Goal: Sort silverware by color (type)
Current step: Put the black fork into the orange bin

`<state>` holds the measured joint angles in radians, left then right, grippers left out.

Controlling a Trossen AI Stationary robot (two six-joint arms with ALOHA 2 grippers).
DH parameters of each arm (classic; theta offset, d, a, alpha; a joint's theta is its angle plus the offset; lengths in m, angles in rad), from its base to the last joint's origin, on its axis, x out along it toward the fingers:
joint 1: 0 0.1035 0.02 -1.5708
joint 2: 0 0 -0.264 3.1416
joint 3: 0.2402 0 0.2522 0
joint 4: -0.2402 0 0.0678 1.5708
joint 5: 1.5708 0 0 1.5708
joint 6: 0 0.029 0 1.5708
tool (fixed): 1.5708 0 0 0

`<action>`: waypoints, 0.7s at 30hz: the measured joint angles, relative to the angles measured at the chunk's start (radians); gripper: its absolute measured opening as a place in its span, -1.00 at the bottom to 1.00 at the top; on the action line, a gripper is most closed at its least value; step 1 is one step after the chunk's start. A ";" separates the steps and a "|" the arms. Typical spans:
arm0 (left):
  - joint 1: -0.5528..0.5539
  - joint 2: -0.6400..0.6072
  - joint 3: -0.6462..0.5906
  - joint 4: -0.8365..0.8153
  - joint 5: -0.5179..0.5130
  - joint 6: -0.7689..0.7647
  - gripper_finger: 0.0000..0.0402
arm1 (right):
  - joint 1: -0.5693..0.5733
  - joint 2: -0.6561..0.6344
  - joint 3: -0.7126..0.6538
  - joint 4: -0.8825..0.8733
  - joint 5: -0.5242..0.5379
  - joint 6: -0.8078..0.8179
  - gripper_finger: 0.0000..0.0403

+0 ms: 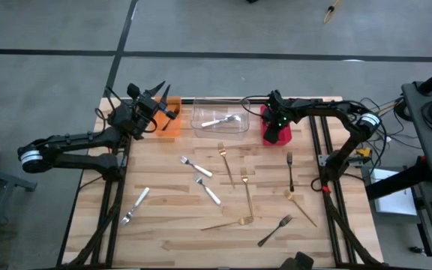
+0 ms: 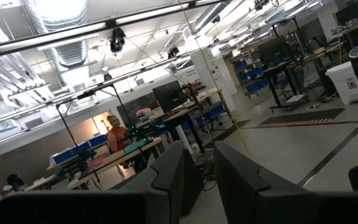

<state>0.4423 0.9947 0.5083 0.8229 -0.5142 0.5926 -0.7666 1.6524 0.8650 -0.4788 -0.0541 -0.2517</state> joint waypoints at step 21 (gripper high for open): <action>0.000 0.000 0.000 -0.001 0.000 -0.021 -0.65 | 0.001 -0.305 -0.006 -0.014 0.008 0.121 -0.94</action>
<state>0.4423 0.9947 0.5083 0.8215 -0.5143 0.5717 -0.7658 1.3478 0.8593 -0.4928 -0.0460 -0.1309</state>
